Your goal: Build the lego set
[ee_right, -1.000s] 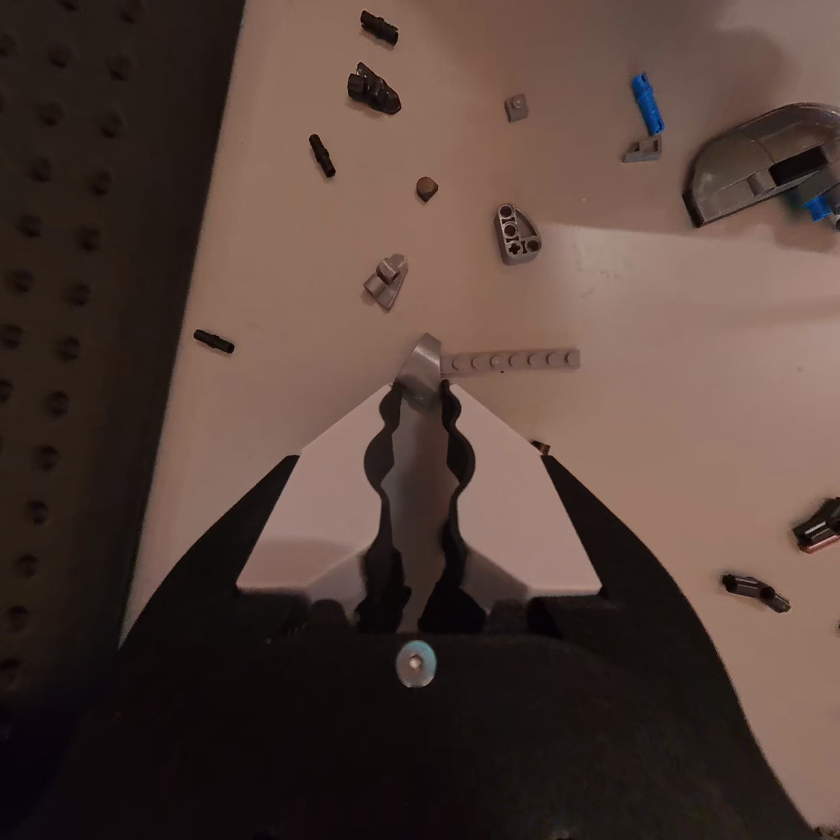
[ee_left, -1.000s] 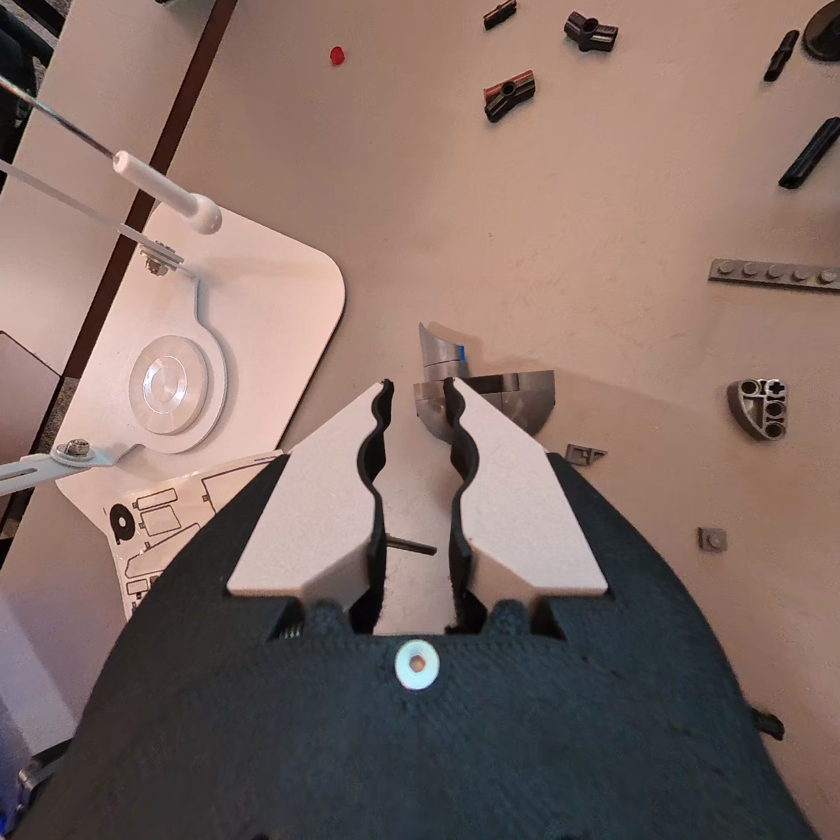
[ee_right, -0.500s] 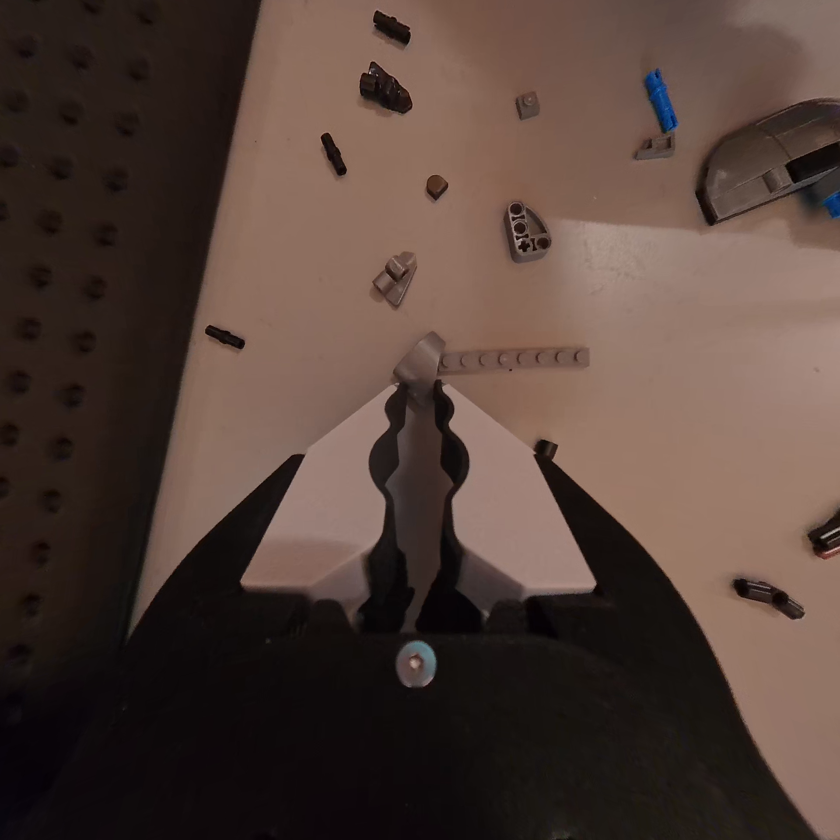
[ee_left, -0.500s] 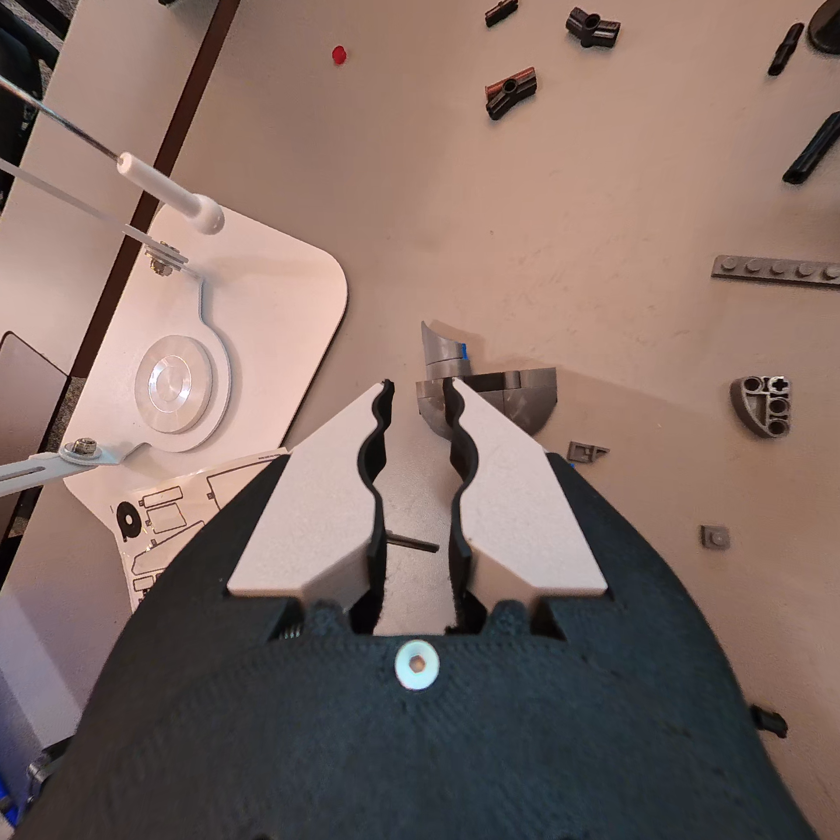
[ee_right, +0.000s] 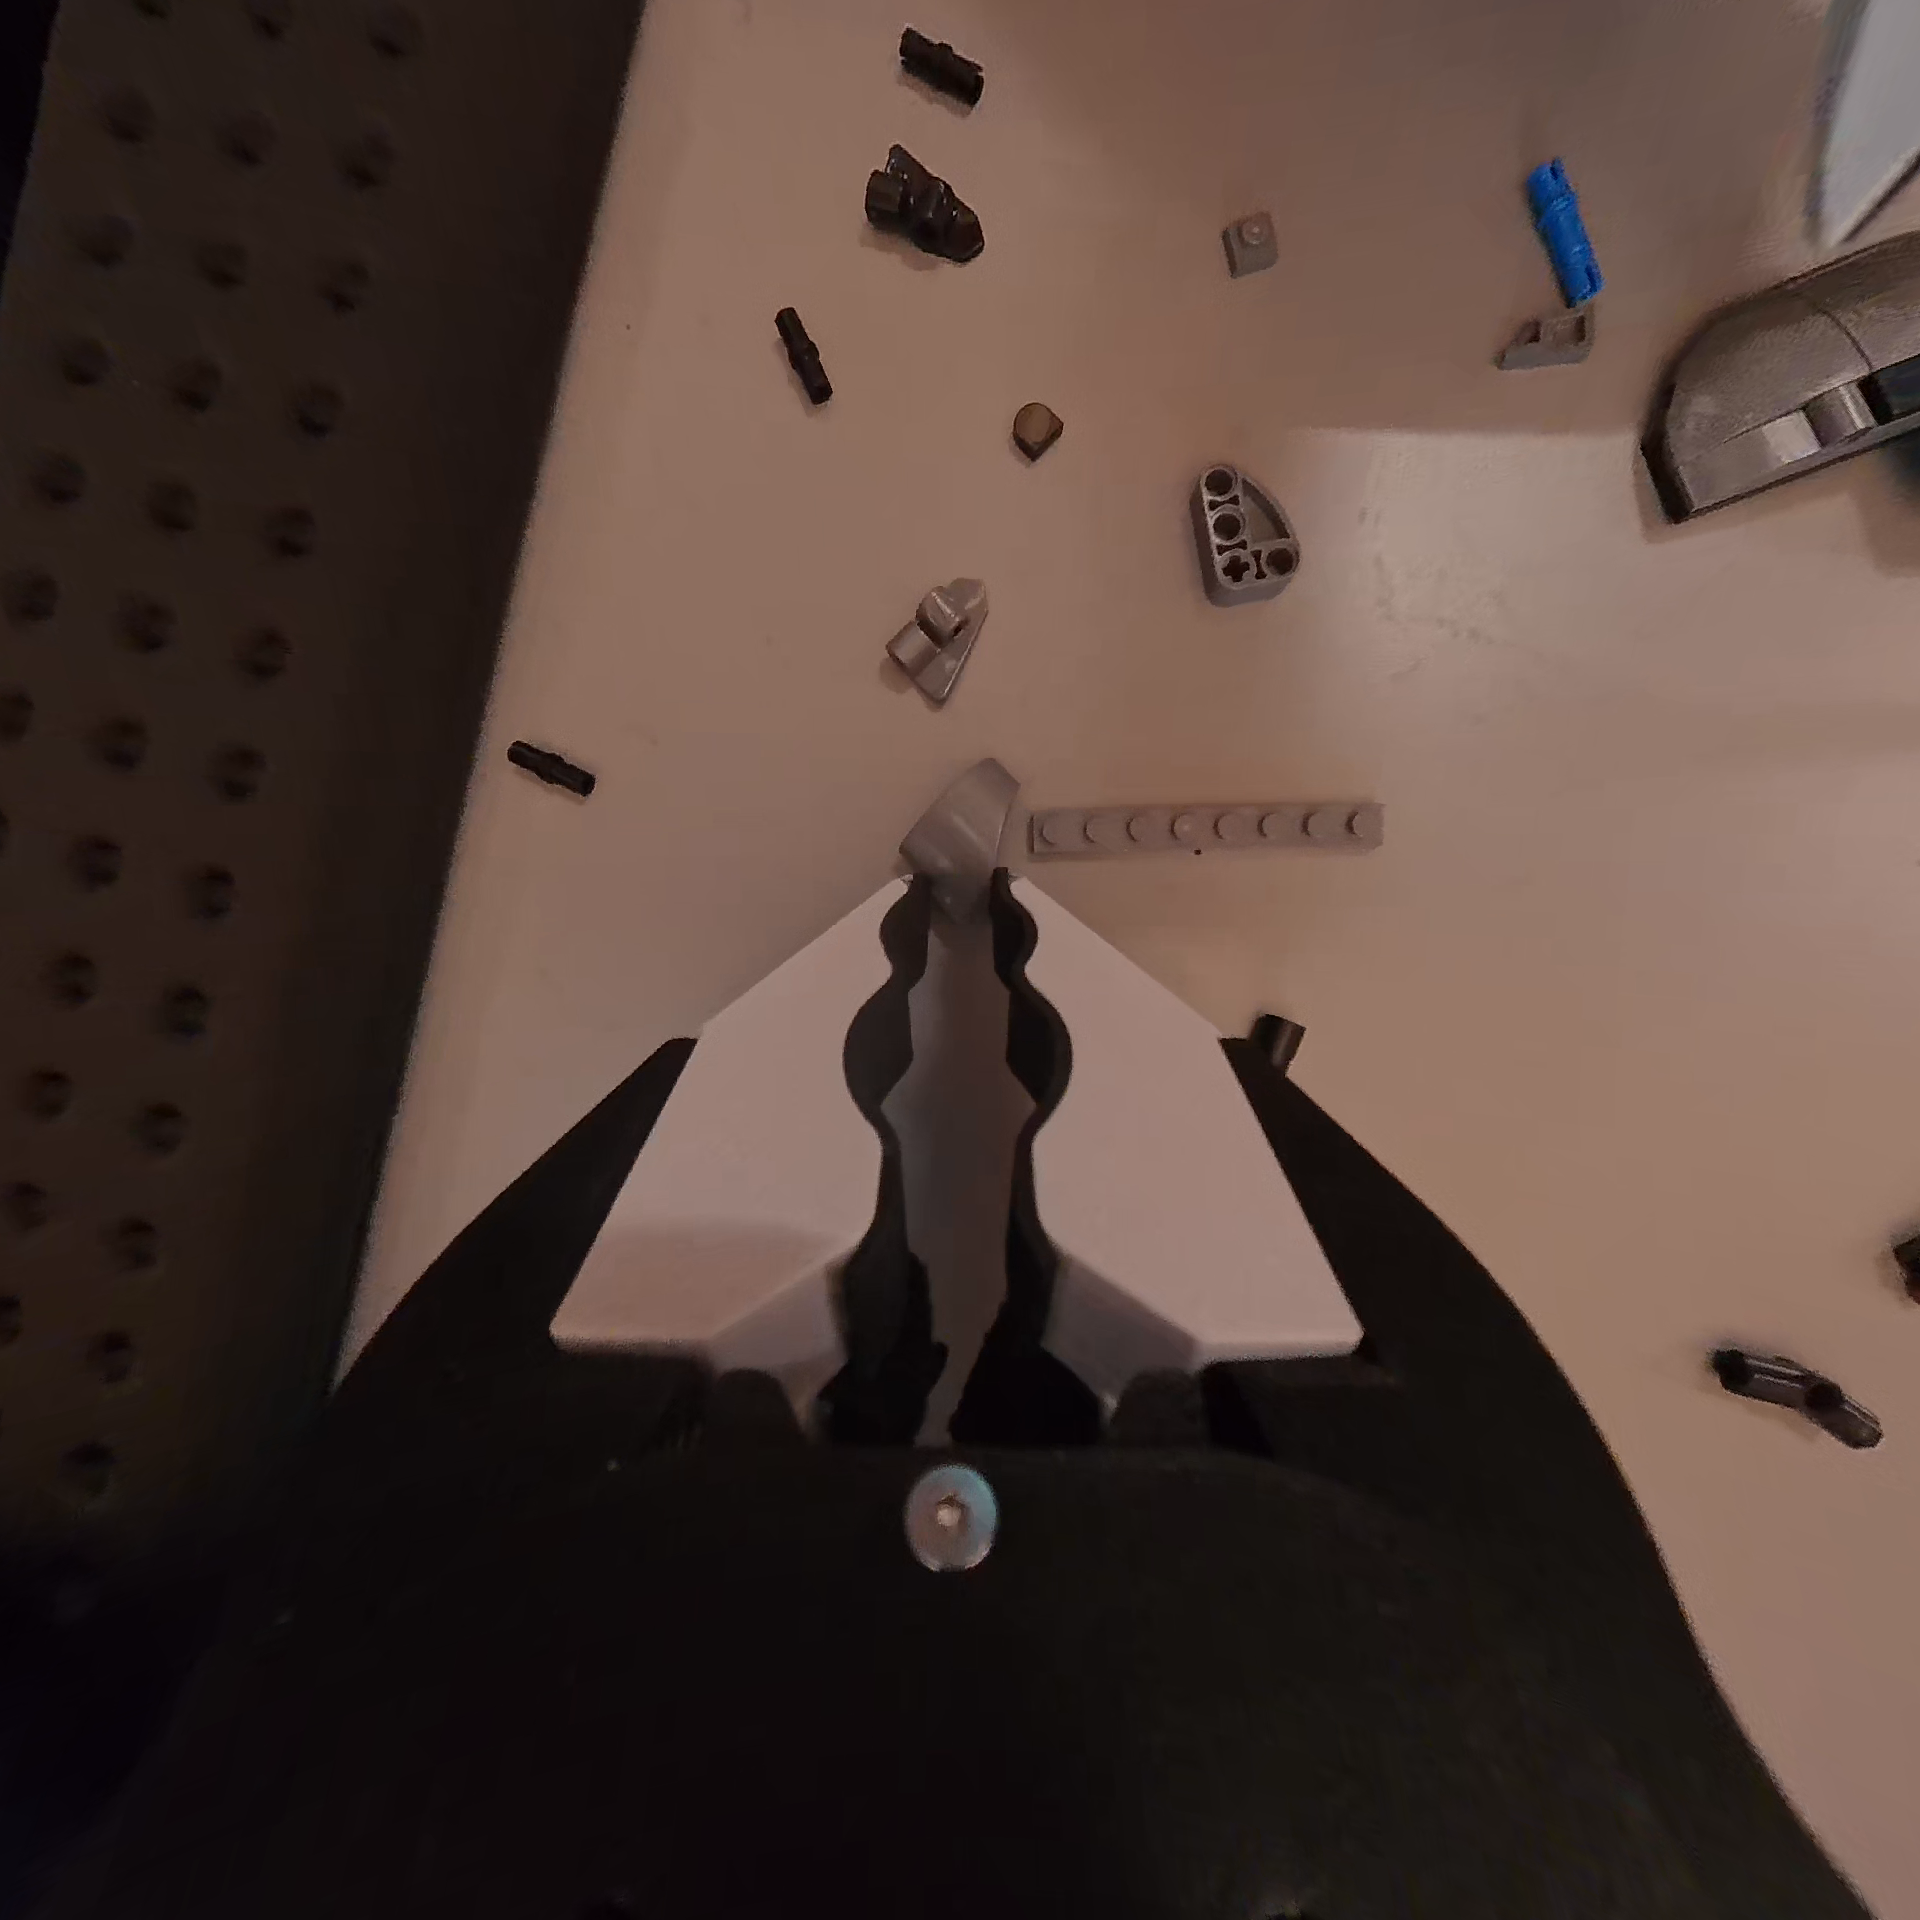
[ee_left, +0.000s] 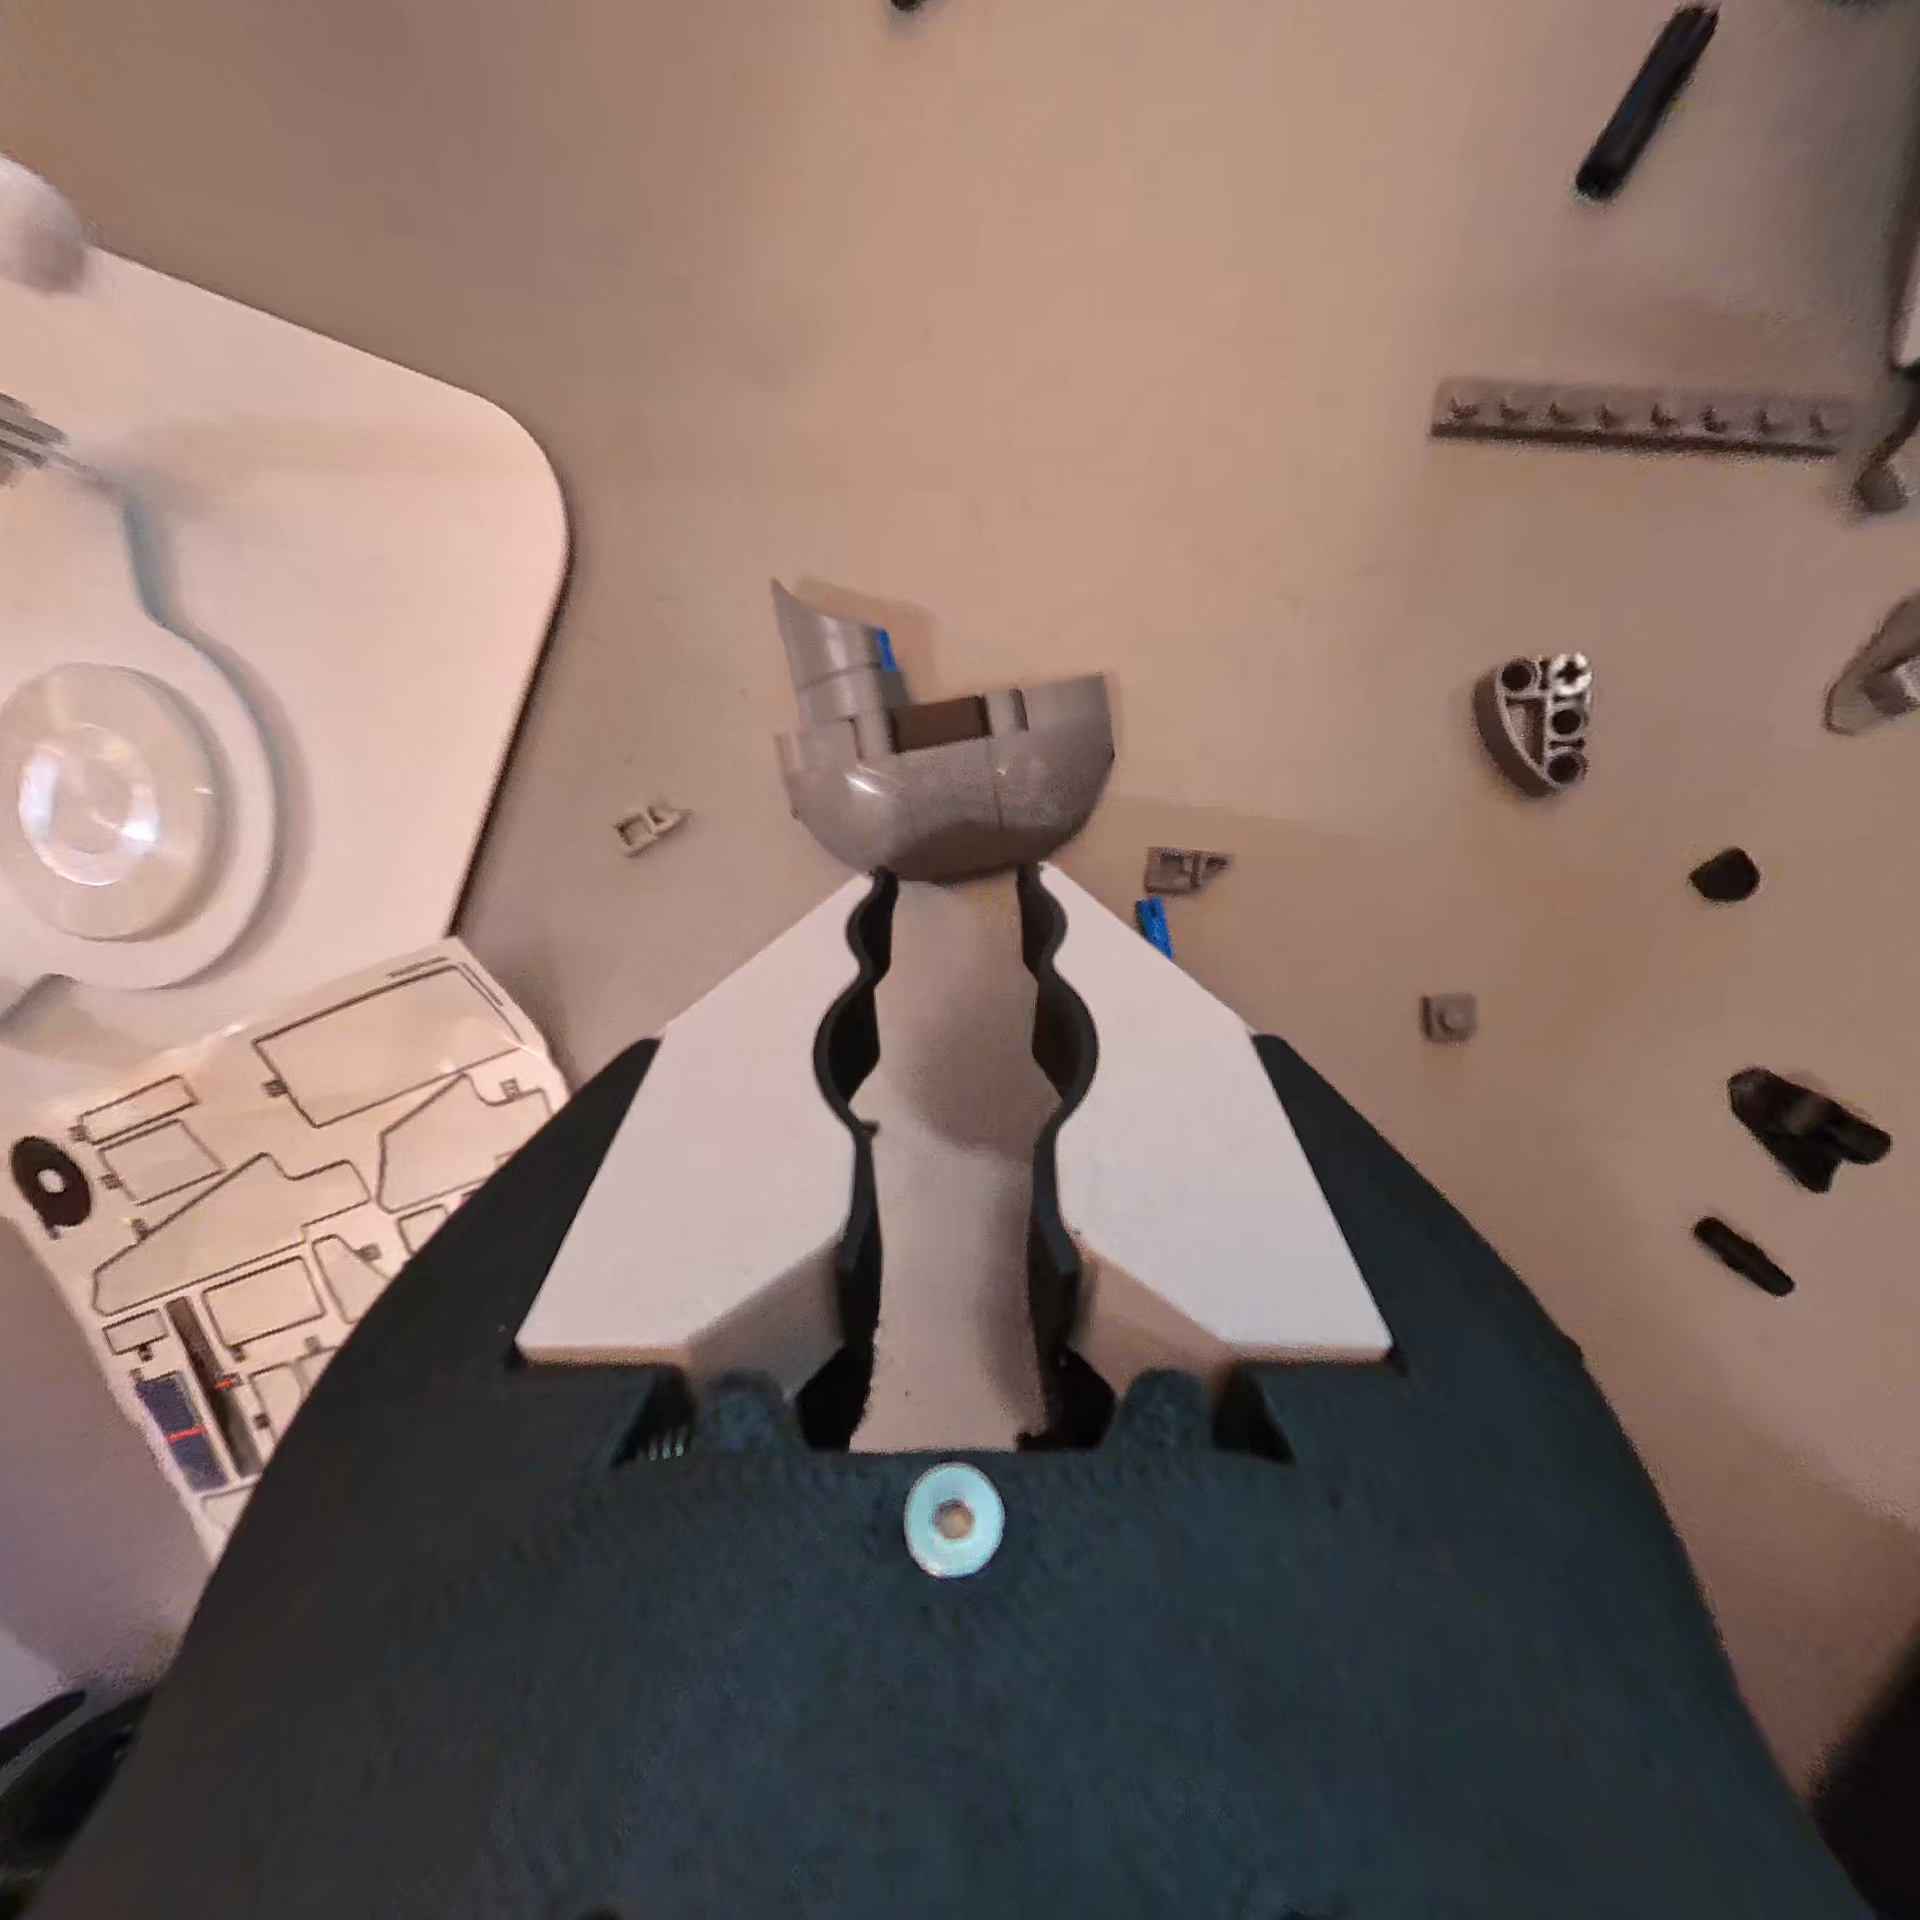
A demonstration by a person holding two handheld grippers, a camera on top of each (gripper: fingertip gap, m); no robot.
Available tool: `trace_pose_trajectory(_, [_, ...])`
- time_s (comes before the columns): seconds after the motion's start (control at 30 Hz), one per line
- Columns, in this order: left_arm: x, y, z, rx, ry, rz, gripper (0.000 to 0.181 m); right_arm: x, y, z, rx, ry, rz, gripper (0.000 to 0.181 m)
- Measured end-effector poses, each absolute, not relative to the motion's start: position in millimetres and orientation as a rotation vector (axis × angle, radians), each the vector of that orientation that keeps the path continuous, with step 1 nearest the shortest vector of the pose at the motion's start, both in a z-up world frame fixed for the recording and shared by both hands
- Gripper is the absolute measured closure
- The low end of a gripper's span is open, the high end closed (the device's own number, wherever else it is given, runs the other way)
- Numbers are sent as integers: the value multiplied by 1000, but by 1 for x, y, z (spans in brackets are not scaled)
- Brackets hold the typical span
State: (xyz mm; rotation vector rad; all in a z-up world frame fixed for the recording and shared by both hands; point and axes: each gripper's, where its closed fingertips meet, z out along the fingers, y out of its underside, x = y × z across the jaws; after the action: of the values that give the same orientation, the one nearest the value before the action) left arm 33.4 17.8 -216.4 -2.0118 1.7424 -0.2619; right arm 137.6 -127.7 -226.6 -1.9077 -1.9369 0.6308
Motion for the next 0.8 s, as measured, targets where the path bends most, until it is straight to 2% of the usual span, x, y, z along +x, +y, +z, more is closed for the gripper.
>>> trace_pose_trajectory(0.8, [31, -11, -228, -2062, 1878, -364, 158, 138, -127, -227, -1913, -1931, 626, 171])
